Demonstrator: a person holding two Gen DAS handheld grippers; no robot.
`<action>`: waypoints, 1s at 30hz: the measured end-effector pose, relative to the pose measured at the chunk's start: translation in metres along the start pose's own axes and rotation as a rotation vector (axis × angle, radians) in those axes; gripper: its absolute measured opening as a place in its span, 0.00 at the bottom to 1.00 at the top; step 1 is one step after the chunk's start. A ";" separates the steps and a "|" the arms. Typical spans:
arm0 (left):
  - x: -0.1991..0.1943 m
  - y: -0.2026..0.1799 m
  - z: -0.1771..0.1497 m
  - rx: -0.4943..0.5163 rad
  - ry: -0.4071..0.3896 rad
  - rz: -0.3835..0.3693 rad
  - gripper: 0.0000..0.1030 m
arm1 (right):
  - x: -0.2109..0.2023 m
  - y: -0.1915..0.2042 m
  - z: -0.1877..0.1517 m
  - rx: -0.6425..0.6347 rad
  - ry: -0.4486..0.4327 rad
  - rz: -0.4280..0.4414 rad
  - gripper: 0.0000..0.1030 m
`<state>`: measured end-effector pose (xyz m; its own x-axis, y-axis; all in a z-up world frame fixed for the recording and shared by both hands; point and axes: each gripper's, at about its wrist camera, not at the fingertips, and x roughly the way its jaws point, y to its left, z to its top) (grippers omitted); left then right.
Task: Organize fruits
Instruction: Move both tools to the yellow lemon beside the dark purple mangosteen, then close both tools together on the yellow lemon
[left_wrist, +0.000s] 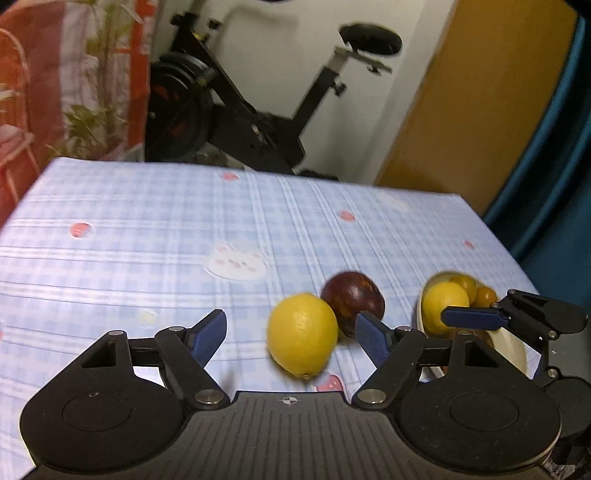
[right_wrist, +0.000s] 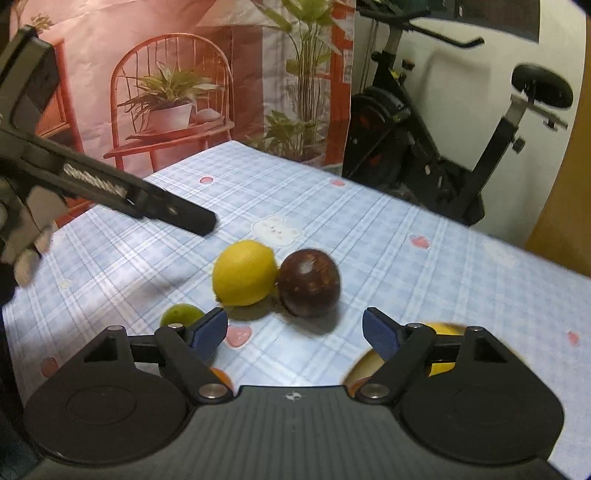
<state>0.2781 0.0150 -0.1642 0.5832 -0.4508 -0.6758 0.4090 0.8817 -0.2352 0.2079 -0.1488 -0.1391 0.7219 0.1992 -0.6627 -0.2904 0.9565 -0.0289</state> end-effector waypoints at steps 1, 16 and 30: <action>0.006 -0.001 -0.001 0.008 0.009 -0.003 0.76 | 0.002 0.000 -0.001 0.007 0.005 0.004 0.80; 0.021 0.025 0.014 -0.056 0.045 -0.091 0.71 | 0.026 -0.007 0.012 0.304 0.046 0.103 0.75; 0.050 0.051 0.014 -0.176 0.125 -0.206 0.65 | 0.063 0.004 0.032 0.437 0.091 0.118 0.64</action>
<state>0.3380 0.0356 -0.1999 0.4052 -0.6113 -0.6798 0.3755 0.7892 -0.4860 0.2724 -0.1252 -0.1576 0.6363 0.3108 -0.7061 -0.0611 0.9327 0.3555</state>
